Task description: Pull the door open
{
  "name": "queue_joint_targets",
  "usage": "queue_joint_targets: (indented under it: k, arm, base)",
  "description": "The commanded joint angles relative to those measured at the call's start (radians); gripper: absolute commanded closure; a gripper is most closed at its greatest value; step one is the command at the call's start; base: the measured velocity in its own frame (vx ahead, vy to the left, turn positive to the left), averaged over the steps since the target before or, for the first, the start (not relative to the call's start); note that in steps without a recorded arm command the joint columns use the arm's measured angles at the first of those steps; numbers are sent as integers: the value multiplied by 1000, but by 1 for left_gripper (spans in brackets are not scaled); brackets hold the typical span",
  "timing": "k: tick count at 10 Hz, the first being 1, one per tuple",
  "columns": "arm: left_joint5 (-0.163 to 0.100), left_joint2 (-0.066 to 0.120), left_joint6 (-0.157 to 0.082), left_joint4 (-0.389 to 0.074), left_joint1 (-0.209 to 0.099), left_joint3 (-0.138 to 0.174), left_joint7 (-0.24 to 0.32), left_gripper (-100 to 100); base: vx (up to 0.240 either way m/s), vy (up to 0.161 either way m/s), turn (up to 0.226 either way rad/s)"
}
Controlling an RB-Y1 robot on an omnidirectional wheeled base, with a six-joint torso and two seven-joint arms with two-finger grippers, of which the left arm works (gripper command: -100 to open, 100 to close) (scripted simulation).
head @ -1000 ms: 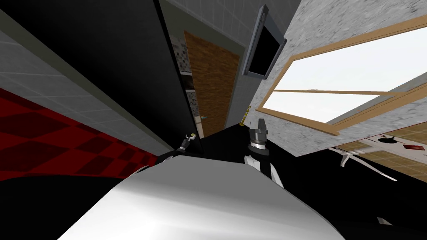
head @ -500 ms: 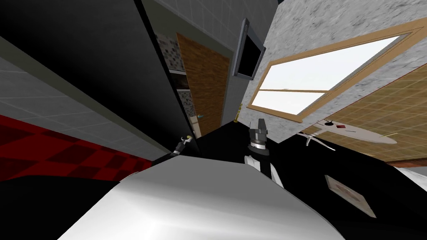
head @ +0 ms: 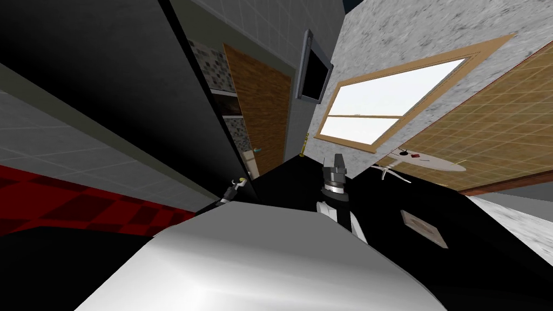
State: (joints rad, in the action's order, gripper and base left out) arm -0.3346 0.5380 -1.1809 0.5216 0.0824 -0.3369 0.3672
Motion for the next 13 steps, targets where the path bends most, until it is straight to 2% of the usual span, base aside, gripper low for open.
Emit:
queue_joint_targets:
  k: [1,2,3,5,6,7,11,12,13]
  arm:
    - [-2,4,-31,-26,4,-8,13,100]
    - [-1,3,-18,-20,-1,-4,8,100]
    - [1,6,-35,-28,7,-8,14,100]
    - [3,10,-55,-34,17,-13,19,100]
    - [3,10,-55,-34,17,-13,19,100]
    - [5,13,-72,-39,26,-17,24,100]
    - [9,20,-112,-51,46,-26,34,100]
    - [8,20,-103,-49,41,-24,33,100]
    - [40,10,-91,-33,37,-27,39,100]
  base:
    - [-105,27,-120]
    - [-46,15,-26]
    - [-113,33,-173]
    - [-216,66,-185]
    - [-138,45,-38]
    - [-149,62,-159]
    - [-217,83,-171]
    - [-99,30,-31]
    - [-35,-22,186]
